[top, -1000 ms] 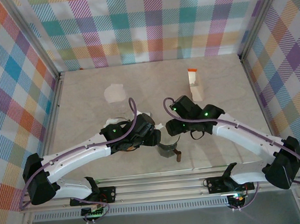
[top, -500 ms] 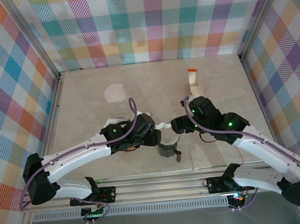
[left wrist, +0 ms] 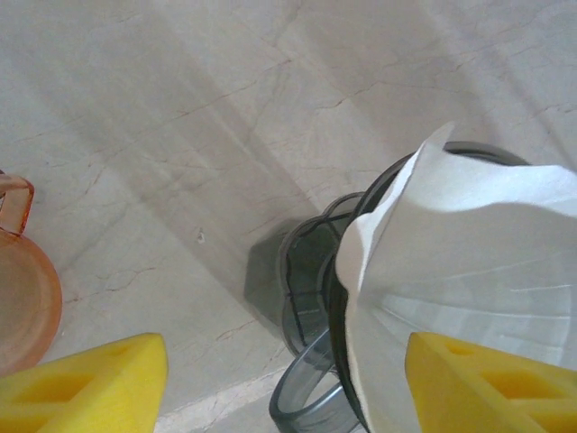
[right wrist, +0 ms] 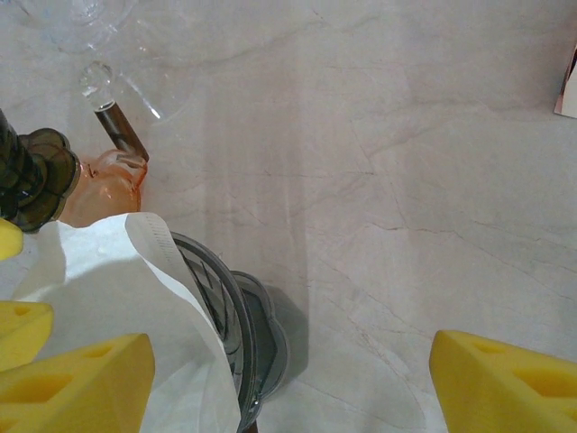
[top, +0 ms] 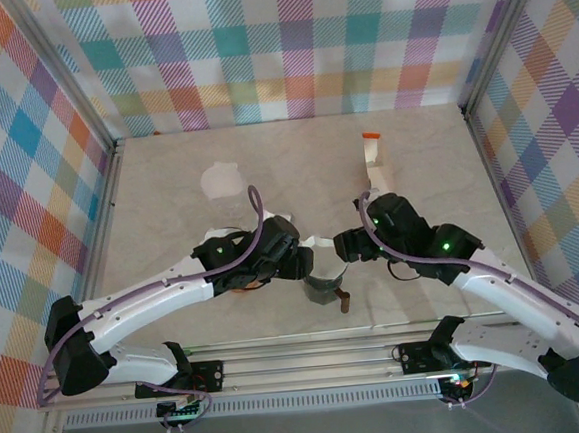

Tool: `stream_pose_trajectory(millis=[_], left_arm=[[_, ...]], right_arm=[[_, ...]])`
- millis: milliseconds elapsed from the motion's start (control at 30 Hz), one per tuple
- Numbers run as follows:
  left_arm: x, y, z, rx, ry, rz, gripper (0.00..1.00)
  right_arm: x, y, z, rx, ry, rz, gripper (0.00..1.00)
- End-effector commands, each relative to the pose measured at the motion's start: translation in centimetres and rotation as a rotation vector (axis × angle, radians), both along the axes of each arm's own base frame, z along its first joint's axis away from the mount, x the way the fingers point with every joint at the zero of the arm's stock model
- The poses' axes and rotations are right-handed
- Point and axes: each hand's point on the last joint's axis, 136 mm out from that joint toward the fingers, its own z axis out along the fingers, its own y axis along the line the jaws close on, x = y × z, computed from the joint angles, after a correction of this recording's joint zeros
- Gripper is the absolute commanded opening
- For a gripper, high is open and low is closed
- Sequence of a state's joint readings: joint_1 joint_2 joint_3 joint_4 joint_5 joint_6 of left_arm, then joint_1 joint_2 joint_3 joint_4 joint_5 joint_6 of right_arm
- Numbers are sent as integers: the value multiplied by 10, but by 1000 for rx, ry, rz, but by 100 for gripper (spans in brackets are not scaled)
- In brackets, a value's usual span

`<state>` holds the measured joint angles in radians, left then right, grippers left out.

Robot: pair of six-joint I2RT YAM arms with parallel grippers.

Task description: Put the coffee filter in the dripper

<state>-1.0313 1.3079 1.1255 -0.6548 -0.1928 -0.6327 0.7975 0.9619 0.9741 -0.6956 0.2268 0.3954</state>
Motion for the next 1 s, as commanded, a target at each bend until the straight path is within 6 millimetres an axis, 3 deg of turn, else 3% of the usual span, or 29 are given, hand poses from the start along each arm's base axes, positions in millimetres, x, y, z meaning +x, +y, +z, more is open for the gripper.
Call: stream_pose_trajectory(millis=[0, 167, 300, 367, 500, 600, 800, 900, 967], left_arm=[[3, 3, 16, -18, -17, 15, 71], [2, 4, 31, -42, -29, 13, 72], [4, 17, 64, -74, -97, 34, 77], [6, 31, 88, -84, -160, 59, 83], [17, 82, 131, -85, -292, 166, 100], [28, 123, 145, -73, -340, 266, 100], [43, 198, 138, 5, -390, 494, 100], [48, 233, 112, -20, -319, 627, 99], [48, 247, 82, -67, -210, 701, 88]], right_arm=[[2, -3, 6, 25, -23, -25, 80], [0, -6, 14, 46, -43, -33, 80], [-2, -9, 19, 58, -61, -37, 82], [-2, -11, 19, 61, -70, -40, 86], [-3, -14, 19, 84, -88, -55, 98], [-4, -15, 18, 109, -99, -61, 99], [-7, -15, 13, 125, -109, -47, 99], [-9, -17, 11, 119, -106, -48, 99], [-10, -18, 11, 119, -105, -48, 99]])
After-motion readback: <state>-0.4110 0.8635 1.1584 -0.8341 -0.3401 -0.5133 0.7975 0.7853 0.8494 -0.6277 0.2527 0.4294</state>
